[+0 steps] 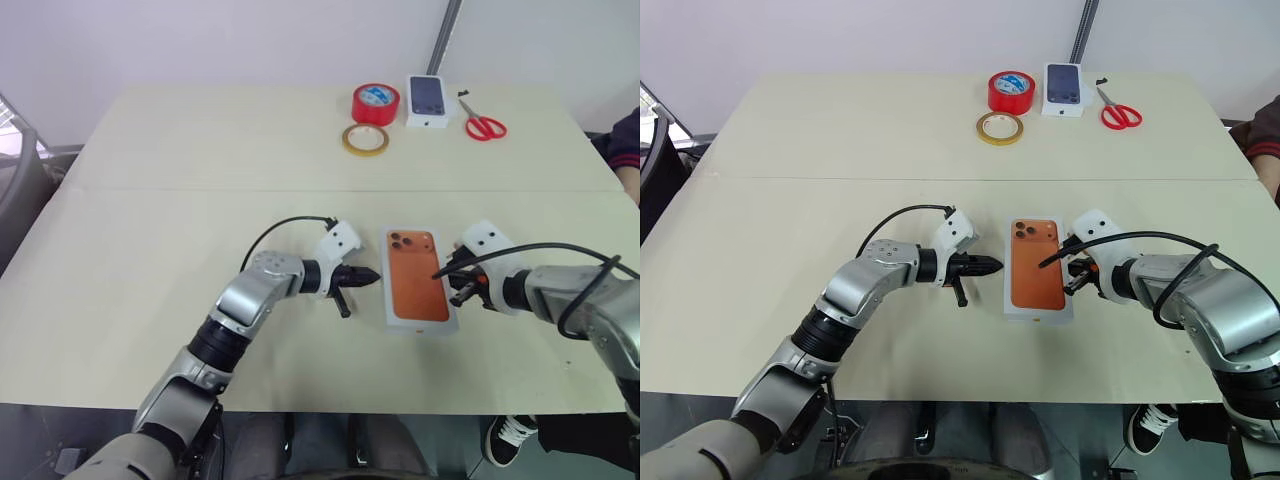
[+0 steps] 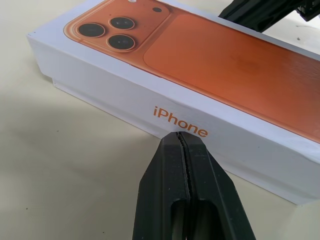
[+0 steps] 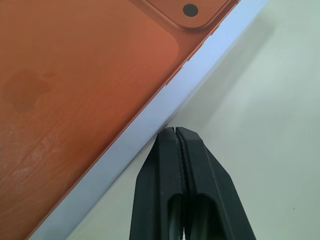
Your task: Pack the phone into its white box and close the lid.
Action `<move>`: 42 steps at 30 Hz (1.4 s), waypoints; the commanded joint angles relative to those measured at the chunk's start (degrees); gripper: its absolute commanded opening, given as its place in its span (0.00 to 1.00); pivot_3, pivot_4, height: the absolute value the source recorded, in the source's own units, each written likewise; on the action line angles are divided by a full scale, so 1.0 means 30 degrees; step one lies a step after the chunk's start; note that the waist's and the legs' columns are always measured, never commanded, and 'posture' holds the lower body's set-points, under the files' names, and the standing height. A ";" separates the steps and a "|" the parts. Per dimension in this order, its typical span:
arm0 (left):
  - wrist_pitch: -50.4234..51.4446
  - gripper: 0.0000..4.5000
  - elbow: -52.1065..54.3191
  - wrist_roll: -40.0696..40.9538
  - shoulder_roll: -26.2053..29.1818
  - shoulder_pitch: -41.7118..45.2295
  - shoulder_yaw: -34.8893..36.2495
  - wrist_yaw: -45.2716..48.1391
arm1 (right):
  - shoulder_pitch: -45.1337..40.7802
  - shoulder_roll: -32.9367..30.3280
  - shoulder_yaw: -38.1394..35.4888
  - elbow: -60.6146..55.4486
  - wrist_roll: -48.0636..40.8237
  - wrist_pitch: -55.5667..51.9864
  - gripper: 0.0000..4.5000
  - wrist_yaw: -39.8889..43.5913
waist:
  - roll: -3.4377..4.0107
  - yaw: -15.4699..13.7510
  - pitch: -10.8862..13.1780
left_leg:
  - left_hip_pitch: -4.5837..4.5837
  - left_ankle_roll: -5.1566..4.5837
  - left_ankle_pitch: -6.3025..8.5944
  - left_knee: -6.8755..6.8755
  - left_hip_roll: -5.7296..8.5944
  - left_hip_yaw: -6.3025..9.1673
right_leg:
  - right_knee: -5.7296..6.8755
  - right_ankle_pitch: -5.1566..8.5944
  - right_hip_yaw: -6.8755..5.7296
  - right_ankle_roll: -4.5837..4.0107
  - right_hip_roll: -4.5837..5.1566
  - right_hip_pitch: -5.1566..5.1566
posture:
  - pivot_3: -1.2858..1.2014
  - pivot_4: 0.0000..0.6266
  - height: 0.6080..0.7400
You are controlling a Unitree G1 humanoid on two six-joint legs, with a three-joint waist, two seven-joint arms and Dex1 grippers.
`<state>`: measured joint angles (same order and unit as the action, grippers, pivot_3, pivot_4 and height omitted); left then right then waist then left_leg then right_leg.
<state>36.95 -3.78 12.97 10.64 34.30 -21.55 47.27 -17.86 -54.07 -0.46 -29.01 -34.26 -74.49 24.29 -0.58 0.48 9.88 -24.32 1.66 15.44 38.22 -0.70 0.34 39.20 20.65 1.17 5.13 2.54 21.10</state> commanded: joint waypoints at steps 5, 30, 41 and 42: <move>-0.0352 0.00 0.0538 0.0113 -0.0379 0.0476 -0.0070 0.0185 | 0.0492 -0.0135 -0.0854 -0.0951 0.0156 -0.0059 0.01 0.0437 | 0.0001 -0.0006 0.0000 | 0.0000 0.0000 0.0000 0.0001 0.0001 0.0000 | 0.0001 0.0000 0.0001 0.0000 0.0000 0.0000 | 0.52 0.24 0.97; -0.0768 0.00 0.0727 0.0565 -0.0344 0.1335 0.1435 -0.0052 | 0.3431 -0.3297 -0.5452 -0.2629 -0.0780 0.2404 0.01 0.5197 | -0.0002 -0.0088 -0.0005 | 0.0006 -0.0001 0.0001 0.0011 0.0004 0.0002 | 0.0002 0.0000 -0.0006 0.0001 -0.0003 -0.0016 | 0.52 0.24 0.97; -0.2350 0.00 -0.1701 -0.1749 -0.1098 0.1730 -0.1539 0.0255 | 0.6780 -0.2398 -0.3405 -0.4545 -0.0224 0.2549 0.01 0.4421 | -0.0011 -0.0389 -0.0012 | 0.0080 -0.0003 0.0002 0.0021 0.0009 0.0002 | -0.0001 -0.0001 0.0001 0.0003 -0.0007 -0.0090 | 0.52 0.24 0.97; -0.2515 0.00 -0.1864 -0.1974 -0.1066 0.1696 -0.1725 0.0273 | 0.6928 -0.2393 -0.3302 -0.4562 -0.0130 0.2613 0.01 0.4316 | -0.0023 -0.0390 -0.0019 | 0.0092 -0.0003 0.0002 0.0019 0.0008 0.0004 | -0.0004 -0.0001 -0.0001 0.0003 -0.0010 -0.0106 | 0.52 0.24 0.97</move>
<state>30.56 -9.02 8.55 7.39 38.84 -25.12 47.52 1.84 -61.44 -11.50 -42.06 -35.71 -66.44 38.01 -0.64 -0.69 9.82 -23.99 1.65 15.45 38.27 -0.67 0.36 39.16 20.64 1.16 5.14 2.51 20.72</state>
